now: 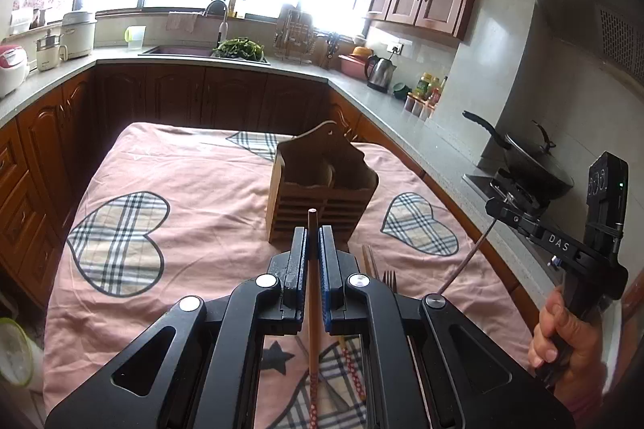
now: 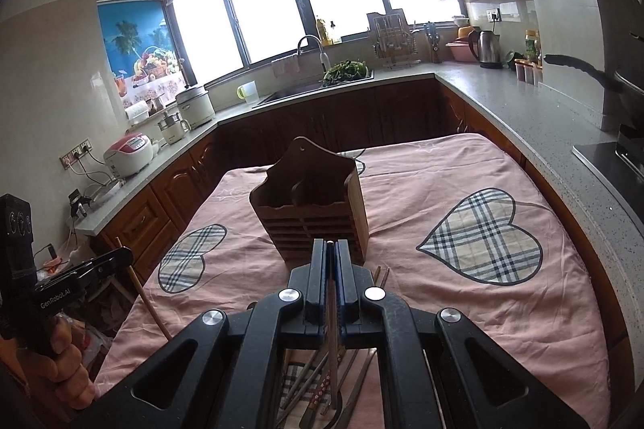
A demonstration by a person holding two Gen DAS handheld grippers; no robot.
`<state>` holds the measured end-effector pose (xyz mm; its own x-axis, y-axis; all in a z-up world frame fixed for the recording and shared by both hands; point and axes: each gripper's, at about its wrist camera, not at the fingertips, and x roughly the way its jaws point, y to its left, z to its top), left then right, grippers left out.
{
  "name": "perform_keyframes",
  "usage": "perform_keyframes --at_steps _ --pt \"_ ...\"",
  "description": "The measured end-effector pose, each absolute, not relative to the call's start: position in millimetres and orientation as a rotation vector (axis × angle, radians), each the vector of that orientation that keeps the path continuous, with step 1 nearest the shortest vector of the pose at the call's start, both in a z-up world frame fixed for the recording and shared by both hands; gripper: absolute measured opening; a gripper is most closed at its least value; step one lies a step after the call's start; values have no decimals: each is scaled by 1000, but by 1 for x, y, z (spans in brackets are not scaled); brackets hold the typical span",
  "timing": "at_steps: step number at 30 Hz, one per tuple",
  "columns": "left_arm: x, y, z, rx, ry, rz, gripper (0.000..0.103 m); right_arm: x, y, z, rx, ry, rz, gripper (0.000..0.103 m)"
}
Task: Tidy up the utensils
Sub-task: 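Lift both held chopsticks and carry them over the wooden utensil holder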
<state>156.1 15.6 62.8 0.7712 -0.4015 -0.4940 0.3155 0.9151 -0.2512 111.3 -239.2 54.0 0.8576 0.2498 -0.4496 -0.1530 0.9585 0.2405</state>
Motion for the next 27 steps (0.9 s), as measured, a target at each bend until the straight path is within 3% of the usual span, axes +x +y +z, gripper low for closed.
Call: perform_keyframes --at_steps 15,27 --pt "225 12 135 -174 342 -345 5 185 -239 122 226 309 186 4" --pt "301 10 149 -256 273 -301 5 242 -237 144 250 223 174 4"
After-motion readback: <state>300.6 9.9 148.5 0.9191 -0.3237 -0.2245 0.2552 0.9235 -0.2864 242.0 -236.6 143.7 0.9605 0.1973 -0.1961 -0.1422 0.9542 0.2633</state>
